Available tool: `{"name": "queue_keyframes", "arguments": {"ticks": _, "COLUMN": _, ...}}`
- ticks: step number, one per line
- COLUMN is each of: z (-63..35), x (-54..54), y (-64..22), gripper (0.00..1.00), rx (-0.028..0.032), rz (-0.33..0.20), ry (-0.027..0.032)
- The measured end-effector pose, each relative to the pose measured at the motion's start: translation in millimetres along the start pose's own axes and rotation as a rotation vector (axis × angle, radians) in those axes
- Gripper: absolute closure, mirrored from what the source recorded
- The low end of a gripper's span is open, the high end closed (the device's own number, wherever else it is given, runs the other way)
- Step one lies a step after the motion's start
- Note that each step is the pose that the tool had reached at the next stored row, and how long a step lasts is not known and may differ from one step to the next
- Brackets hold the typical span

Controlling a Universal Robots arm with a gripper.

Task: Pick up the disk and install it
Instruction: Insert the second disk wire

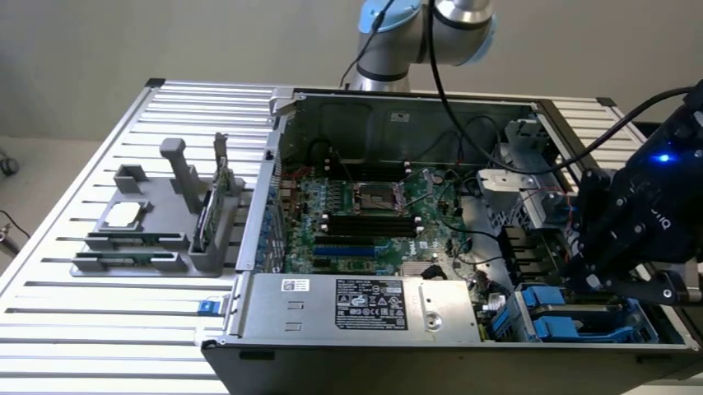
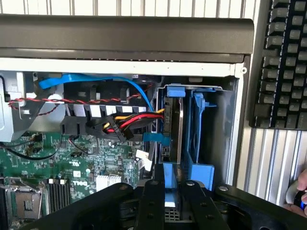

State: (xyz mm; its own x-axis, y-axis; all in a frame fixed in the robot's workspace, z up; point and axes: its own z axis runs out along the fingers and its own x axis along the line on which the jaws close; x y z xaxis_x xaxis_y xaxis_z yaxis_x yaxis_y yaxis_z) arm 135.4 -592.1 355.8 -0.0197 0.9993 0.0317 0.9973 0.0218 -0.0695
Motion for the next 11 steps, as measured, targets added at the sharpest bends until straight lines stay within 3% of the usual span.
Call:
{"name": "queue_keyframes", "arguments": {"ticks": 2, "z": -1.7, "x": 0.2, "y": -2.3, "gripper": 0.89, "rx": 0.0000, "rz": -0.001, "ry": 0.0000}}
{"name": "queue_keyframes", "arguments": {"ticks": 11, "z": -1.7, "x": 0.2, "y": -2.6, "gripper": 0.89, "rx": -0.0001, "rz": -0.001, "ry": -0.0001}}
